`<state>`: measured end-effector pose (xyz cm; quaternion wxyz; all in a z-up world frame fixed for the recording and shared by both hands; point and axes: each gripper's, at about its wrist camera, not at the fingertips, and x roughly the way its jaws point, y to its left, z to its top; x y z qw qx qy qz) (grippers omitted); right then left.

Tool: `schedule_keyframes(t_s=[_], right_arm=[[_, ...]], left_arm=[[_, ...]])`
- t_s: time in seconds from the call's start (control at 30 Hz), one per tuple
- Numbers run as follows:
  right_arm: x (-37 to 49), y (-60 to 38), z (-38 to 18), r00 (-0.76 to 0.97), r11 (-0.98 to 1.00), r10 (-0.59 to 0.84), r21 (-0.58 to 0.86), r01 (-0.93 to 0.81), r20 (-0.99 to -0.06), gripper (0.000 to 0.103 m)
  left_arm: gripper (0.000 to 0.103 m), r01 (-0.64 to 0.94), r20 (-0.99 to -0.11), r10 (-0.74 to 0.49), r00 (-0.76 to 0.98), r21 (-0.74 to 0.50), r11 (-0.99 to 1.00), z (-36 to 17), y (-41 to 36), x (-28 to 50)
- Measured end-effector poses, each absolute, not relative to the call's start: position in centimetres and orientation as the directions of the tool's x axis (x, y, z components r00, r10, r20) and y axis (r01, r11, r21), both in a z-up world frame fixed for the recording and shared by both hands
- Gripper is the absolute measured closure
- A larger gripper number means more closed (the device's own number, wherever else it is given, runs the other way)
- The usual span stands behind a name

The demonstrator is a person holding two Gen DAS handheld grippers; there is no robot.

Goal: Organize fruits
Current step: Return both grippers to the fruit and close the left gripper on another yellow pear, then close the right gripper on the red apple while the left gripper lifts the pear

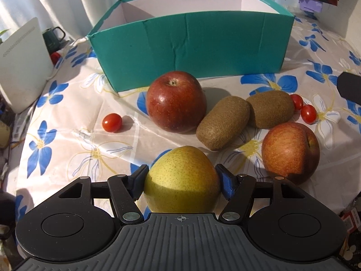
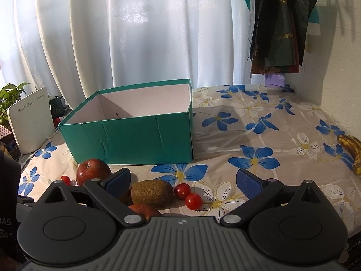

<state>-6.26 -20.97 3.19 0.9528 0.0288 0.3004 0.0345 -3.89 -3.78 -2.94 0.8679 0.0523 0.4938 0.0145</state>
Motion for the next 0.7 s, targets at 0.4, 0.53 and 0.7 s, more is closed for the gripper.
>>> schedule_keyframes(t_s=[0.4,0.53,0.7], right_arm=[[-6.9,-18.7,2.2,0.799,0.982,0.183,0.063,-0.180,-0.573,0.005],[-6.5,-17.4,1.1,0.758,0.968,0.225,0.049,-0.247,-0.613,0.003],[-5.5,-15.8,-1.0,0.700,0.959,0.213,0.009,-0.283,-0.681,0.003]], left_arm=[[0.034,-0.063,-0.817,0.104,0.567,0.083,0.995,0.0,-0.8,-3.2],[0.034,-0.083,-0.807,0.113,0.580,0.080,0.993,0.5,-0.2,-2.9],[0.034,-0.085,-0.805,0.117,0.582,0.083,0.993,0.6,0.2,-2.5]])
